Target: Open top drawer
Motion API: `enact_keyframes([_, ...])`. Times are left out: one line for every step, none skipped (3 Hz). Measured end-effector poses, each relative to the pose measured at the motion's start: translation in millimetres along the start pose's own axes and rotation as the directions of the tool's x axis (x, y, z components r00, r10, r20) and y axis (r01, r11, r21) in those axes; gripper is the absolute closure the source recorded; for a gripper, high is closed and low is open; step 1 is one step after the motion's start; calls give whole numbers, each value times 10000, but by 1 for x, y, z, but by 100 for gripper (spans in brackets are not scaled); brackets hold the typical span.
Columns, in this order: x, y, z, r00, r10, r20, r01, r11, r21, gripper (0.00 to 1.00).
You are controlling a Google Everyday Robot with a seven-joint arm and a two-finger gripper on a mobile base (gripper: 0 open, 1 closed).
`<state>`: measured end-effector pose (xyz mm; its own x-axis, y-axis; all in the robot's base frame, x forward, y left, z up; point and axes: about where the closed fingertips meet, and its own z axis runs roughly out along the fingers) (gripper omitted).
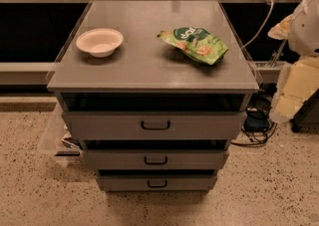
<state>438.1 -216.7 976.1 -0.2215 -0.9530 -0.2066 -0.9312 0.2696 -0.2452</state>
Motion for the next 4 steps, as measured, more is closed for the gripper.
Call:
enact_keyframes([0, 0, -1, 10000, 24, 77, -24, 9999, 108, 0])
enact_keyframes([17, 11, 35, 9957, 493, 786, -469, 9984, -314, 0])
enact_keyframes([32, 29, 99, 9725, 1501, 1781, -1277, 9831, -1314, 0])
enact_keyframes([31, 42, 167, 9503, 2000, 2388, -1414, 9601, -2413, 0])
